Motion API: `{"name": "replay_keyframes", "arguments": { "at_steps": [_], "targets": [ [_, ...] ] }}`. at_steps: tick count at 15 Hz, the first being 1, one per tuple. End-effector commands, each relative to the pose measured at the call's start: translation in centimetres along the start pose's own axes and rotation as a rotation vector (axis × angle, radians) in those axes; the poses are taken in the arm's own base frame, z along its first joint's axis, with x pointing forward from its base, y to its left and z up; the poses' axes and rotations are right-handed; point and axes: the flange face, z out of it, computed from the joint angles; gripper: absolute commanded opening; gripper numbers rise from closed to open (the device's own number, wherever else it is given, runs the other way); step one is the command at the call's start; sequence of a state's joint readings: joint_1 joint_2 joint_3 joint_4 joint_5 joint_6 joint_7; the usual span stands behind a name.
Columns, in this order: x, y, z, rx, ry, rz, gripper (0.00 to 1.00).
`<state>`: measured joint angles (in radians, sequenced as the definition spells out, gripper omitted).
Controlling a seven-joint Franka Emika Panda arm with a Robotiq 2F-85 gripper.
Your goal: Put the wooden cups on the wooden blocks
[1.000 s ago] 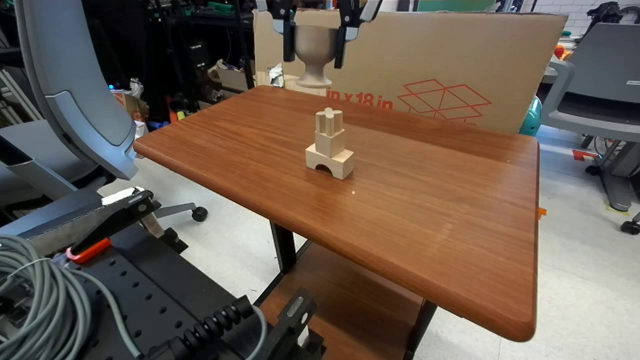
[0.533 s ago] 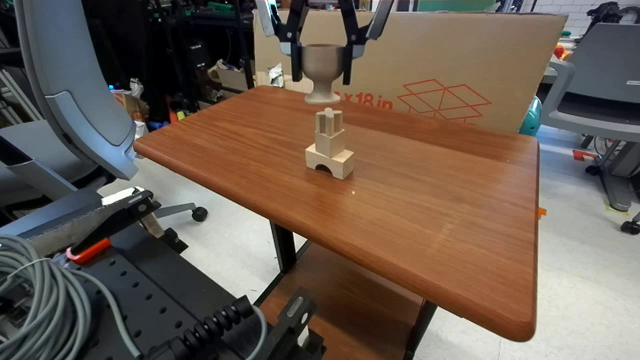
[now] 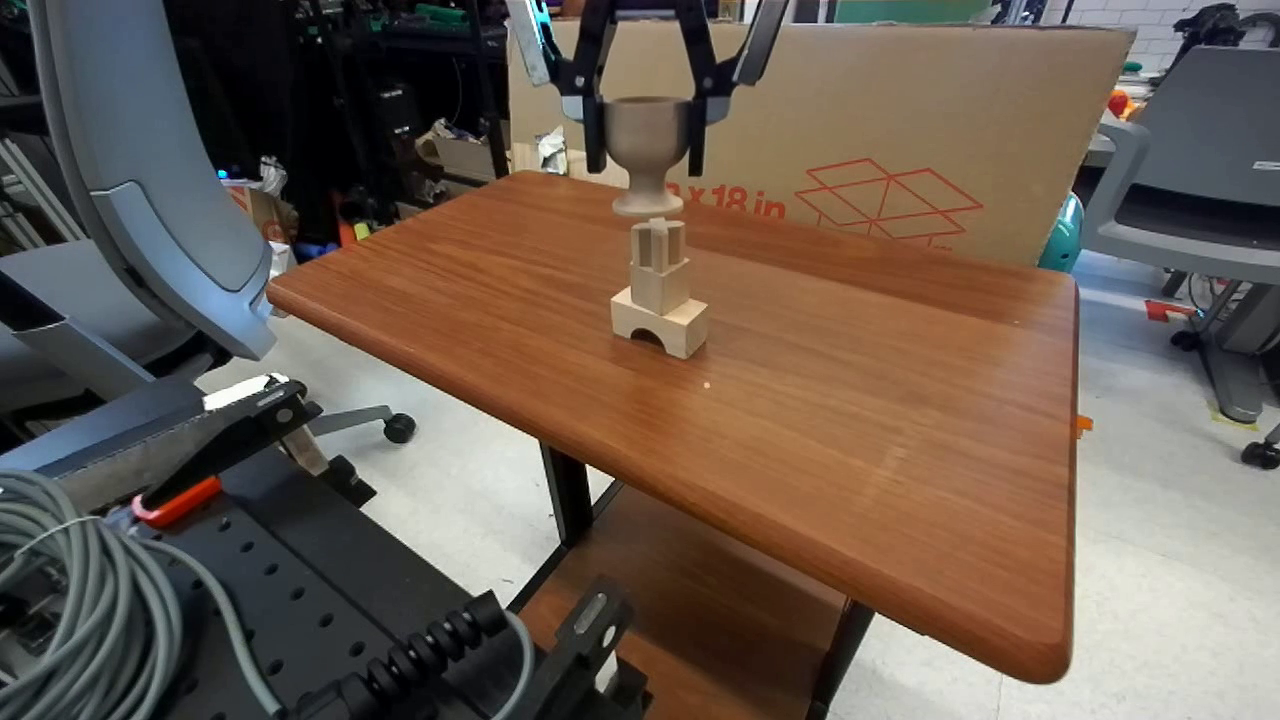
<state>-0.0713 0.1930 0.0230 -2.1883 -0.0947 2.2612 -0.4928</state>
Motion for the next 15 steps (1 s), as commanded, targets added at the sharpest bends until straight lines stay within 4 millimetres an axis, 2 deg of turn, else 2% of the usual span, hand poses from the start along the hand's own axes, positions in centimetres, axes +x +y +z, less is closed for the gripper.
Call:
{"name": "replay_keyframes", "arguments": {
  "at_steps": [1, 15],
  "targets": [
    [0.3, -0.2, -0.4, -0.035, 0.032, -0.017, 0.28],
    [0.8, 0.7, 0.8, -0.029, 0.03, 0.007, 0.28]
  ]
}}
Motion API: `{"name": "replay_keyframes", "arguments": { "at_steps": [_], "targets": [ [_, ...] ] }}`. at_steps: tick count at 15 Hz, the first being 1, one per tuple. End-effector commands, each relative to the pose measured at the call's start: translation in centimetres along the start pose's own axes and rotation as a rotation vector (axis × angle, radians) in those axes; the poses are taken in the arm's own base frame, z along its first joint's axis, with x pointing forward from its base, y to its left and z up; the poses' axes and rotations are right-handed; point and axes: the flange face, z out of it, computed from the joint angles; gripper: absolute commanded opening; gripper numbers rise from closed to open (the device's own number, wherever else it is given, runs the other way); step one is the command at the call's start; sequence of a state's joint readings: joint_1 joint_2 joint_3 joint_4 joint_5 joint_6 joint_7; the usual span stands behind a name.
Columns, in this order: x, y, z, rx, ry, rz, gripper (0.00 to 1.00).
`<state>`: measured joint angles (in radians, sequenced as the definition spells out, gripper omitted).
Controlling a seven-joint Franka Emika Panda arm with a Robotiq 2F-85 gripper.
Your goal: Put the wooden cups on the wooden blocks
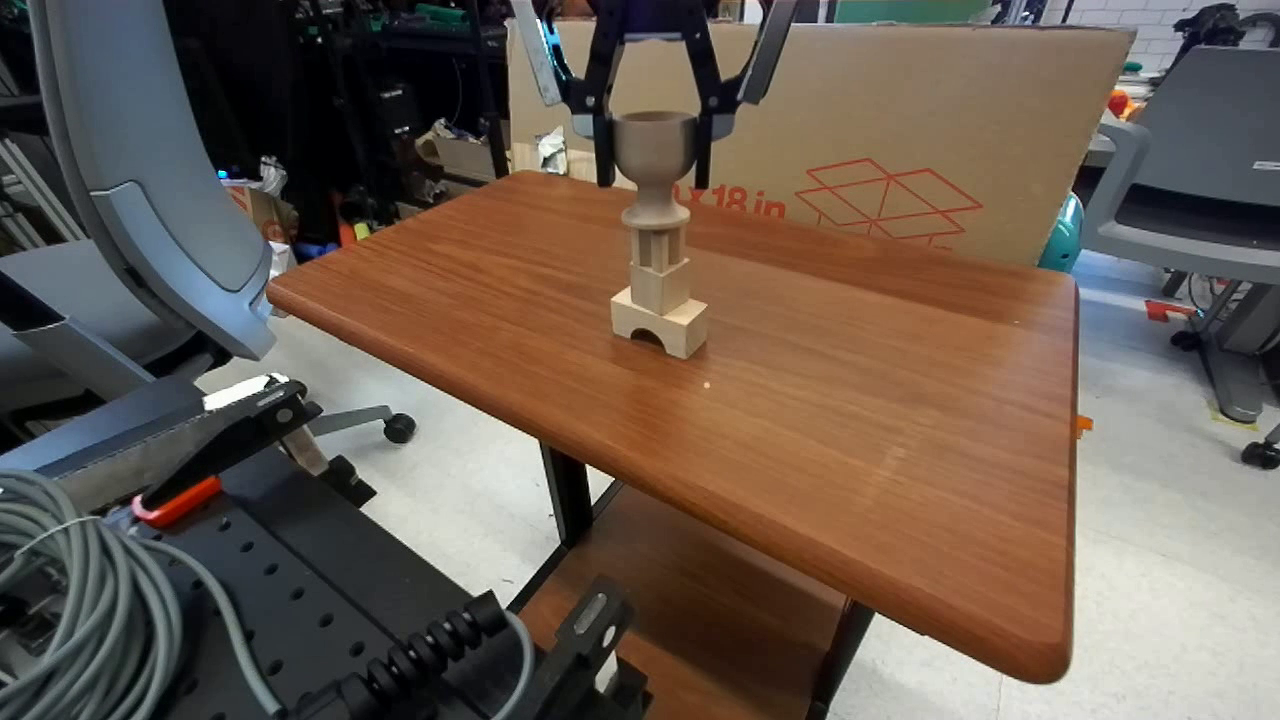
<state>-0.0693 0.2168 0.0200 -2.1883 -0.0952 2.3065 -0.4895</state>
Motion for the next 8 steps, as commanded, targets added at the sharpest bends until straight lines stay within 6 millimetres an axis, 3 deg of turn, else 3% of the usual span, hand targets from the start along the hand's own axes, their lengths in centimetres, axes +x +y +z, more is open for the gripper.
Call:
{"name": "replay_keyframes", "arguments": {
  "at_steps": [1, 2, 5, 8],
  "targets": [
    [0.3, 0.6, -0.1, -0.02, 0.01, 0.006, 0.78],
    [0.3, 0.6, -0.1, -0.02, 0.009, 0.009, 0.79],
    [0.2, 0.5, -0.3, -0.017, 0.011, 0.013, 0.99],
    [0.3, 0.3, -1.1, -0.022, 0.022, 0.011, 1.0]
  ]
}}
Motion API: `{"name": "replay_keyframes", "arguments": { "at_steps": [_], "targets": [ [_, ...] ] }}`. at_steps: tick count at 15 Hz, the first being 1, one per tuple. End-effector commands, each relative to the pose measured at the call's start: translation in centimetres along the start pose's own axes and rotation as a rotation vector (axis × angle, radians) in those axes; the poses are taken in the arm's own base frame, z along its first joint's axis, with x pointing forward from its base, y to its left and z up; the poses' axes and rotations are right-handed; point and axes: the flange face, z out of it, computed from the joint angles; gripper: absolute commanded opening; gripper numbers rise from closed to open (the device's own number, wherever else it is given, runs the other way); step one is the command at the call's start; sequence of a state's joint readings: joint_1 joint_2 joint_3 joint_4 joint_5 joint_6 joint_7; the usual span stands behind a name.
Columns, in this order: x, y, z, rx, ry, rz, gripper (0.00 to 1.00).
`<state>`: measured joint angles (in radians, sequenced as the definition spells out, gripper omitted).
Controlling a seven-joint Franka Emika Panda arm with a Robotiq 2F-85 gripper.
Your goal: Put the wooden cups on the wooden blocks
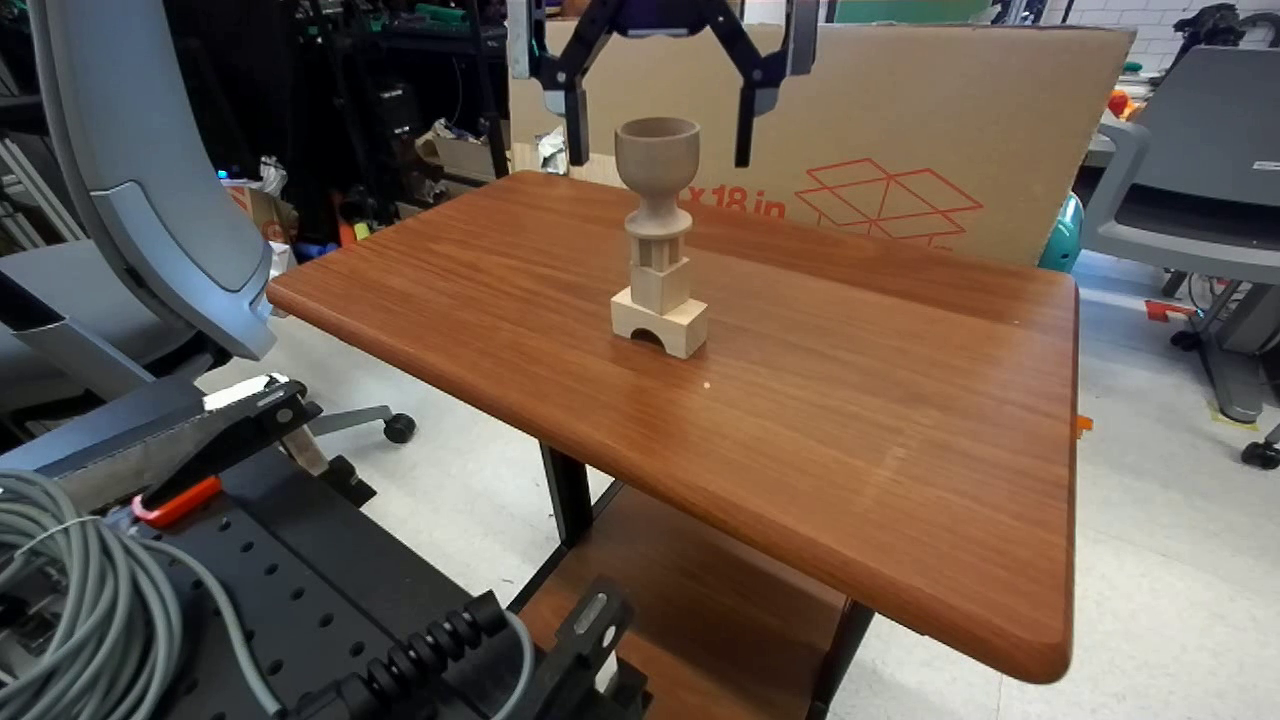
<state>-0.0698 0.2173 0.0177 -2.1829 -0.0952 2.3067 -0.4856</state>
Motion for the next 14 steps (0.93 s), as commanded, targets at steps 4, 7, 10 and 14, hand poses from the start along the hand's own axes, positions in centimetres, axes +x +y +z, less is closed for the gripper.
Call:
{"name": "replay_keyframes", "arguments": {
  "at_steps": [4, 7, 10, 14],
  "targets": [
    [1.0, -1.4, -5.2, -0.02, 0.074, 0.027, 1.0],
    [1.7, -3.2, -10.2, 0.011, 0.142, 0.125, 1.0],
    [1.2, -4.5, -13.9, 0.016, 0.136, 0.272, 1.0],
    [1.4, -4.5, -13.8, 0.007, 0.146, 0.253, 1.0]
  ]
}}
